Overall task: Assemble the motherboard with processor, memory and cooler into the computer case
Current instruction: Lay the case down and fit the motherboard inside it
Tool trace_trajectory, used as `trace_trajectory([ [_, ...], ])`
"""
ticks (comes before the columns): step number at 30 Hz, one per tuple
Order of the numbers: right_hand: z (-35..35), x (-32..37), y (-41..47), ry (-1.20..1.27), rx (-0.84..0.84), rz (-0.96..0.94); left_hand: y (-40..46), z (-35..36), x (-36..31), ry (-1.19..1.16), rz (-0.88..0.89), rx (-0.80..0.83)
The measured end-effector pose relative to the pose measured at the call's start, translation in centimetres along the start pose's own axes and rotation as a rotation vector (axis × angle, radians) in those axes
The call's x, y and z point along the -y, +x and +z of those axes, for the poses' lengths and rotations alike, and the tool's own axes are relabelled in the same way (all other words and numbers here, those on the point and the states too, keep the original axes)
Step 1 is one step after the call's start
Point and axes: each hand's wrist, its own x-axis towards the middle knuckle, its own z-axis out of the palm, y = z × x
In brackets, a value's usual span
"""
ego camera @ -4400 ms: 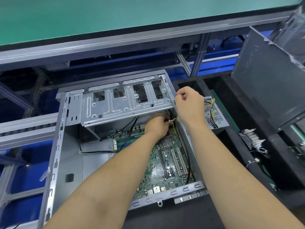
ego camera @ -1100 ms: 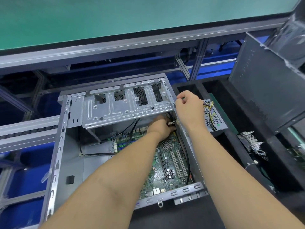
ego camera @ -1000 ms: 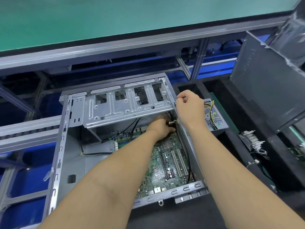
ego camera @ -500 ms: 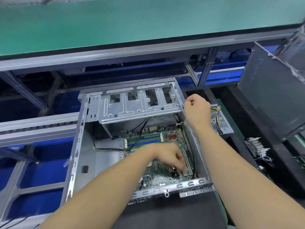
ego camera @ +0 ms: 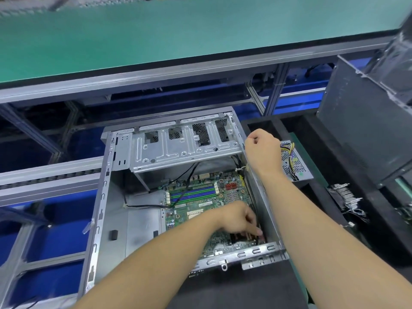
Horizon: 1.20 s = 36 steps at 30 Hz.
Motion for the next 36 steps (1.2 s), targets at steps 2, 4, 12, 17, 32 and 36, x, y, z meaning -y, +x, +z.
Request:
trace_trajectory([
  [2, 0.0, 0.0, 0.0, -0.002, -0.004, 0.0, -0.7, -0.7, 1.0, -0.066, -0.021, 0.006],
  [4, 0.0, 0.0, 0.0, 0.0, -0.004, -0.001, -1.3, -1.2, 1.7, -0.176, -0.035, 0.008],
  [12, 0.0, -0.1, 0.0, -0.003, 0.0, -0.003, -0.8, -4.0, 0.9, -0.347, -0.051, -0.228],
  [17, 0.2, -0.2, 0.0, -0.012, 0.002, -0.003, -0.5, -2.0, -0.4, -0.653, -0.111, 0.084],
  [32, -0.2, 1.8, -2.0, -0.733, -0.067, -0.516, 0.4, -2.1, 0.2, -0.747, -0.182, -0.265],
  [36, 0.4, 2.6, -3.6, -0.653, 0.313, -0.771, 0.8, -2.3, 0.1, -0.499, -0.113, -0.379],
])
